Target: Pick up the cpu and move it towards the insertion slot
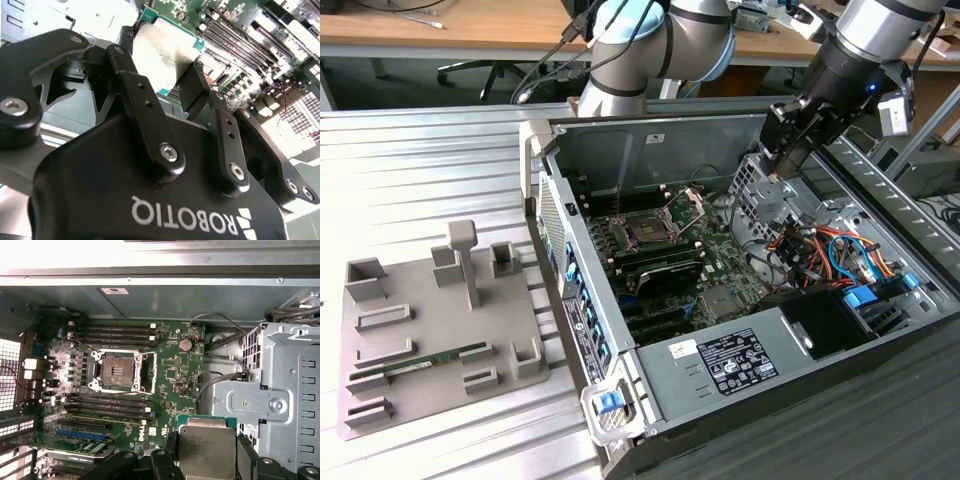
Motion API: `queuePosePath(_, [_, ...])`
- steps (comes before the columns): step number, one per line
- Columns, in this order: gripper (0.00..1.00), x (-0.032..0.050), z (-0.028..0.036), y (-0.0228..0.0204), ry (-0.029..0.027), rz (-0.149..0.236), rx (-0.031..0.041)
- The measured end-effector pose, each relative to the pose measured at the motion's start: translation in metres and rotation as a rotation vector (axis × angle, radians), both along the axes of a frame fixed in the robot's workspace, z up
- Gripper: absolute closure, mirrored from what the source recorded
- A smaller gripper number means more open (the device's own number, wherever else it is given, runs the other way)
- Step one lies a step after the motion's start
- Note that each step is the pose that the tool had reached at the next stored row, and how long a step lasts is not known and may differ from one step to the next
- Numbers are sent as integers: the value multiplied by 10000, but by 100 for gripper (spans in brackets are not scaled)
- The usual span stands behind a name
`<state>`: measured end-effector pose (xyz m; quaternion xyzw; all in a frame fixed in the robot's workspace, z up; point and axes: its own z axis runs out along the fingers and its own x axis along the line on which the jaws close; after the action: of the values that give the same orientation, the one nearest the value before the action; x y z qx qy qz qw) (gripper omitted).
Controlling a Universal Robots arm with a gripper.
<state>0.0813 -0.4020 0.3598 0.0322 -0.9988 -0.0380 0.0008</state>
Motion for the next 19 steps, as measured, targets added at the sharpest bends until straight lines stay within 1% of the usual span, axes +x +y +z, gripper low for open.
queuePosePath(9, [45,-38,-27,1,1,1,-2])
queuePosePath(14, [45,-54,-55,1,0,0,-1])
queuePosePath(19, [45,-105,-75,27,0,1,-1])
